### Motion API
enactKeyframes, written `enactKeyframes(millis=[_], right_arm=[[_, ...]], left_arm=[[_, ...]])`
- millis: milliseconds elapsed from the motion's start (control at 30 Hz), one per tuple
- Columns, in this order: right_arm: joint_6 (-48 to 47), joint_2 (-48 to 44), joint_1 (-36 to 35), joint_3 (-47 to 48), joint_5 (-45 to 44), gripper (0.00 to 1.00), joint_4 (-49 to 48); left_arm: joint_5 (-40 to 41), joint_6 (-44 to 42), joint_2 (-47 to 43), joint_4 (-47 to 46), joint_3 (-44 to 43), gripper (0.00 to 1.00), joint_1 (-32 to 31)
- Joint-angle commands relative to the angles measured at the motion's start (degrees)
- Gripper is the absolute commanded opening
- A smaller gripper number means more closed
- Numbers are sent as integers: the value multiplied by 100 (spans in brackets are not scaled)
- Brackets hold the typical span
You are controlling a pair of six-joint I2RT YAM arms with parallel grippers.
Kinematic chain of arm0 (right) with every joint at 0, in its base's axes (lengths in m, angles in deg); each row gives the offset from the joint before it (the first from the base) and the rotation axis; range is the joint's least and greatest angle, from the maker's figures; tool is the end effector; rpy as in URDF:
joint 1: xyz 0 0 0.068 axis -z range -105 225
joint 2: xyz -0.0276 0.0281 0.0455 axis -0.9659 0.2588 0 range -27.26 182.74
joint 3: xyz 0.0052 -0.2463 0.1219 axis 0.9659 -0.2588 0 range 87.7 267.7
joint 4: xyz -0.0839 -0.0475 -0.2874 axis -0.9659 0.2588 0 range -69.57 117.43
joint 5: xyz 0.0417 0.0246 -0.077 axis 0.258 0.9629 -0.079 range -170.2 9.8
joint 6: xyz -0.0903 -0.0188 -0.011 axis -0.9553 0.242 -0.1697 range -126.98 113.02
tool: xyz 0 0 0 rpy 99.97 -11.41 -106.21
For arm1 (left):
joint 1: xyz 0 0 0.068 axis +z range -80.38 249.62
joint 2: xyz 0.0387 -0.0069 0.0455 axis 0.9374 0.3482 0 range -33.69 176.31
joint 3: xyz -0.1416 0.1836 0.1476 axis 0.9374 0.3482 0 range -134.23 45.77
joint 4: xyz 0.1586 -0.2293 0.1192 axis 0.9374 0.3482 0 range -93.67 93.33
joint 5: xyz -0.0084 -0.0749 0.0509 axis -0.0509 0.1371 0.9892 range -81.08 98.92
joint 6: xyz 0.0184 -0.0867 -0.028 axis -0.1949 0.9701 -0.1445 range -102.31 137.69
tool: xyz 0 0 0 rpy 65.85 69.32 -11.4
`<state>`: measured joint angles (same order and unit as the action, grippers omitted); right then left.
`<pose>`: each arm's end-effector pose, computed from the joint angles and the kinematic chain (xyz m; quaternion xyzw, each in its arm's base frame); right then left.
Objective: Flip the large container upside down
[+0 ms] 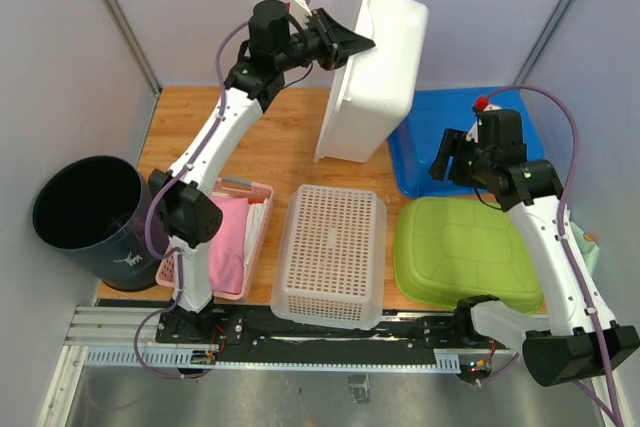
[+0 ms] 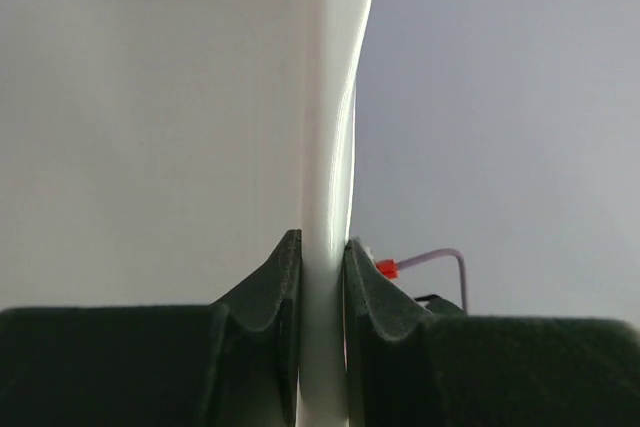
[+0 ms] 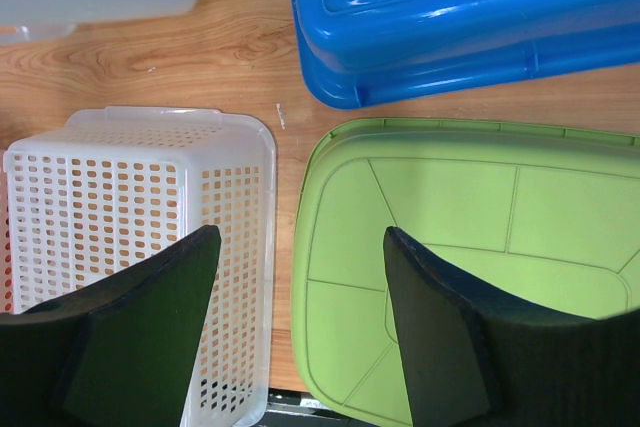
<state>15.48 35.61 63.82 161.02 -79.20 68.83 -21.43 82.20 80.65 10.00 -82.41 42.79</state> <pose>0.2904 0.0589 0.3649 0.0845 0.8946 0.1345 0.4177 0.4647 -0.2825 0.4838 -0.0446 0.7048 -0.6181 0.3454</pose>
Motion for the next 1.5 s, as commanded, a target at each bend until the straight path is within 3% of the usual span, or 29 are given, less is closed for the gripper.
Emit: enactKeyframes(millis=[0,300,500,800,1000,1133,1300,1367,1467], right_arm=[[-43,-116,81,1,-121,68,171],[8,-120,87,-31,-25,68,143],[36,-150,86,-27,1,68,143],[83,-179,85,-58,6,68,135],[96,-134,83,-27,32,68,134],[110,-92,83,-52,56,68,106],[150,-53,82,-92,125,68,35],[145,-41,82,-102,158,68,20],[146,-31,84,-123,172,68,12]], left_arm=[[-747,1491,-455,-2446,551,0,188],[-987,3842,-955,-5539,3143,0,822],[-1159,4453,-962,-6179,4030,0,1380],[-1961,4295,-743,-6201,4841,4,2304],[-2462,3968,-740,-6349,5117,28,2833],[-2565,3165,-909,-5401,5073,58,3134],[-2623,2566,-886,-4770,5074,88,3333],[-2566,1812,-876,-3851,4862,96,3367],[-2158,145,-704,-1480,4056,99,3375]])
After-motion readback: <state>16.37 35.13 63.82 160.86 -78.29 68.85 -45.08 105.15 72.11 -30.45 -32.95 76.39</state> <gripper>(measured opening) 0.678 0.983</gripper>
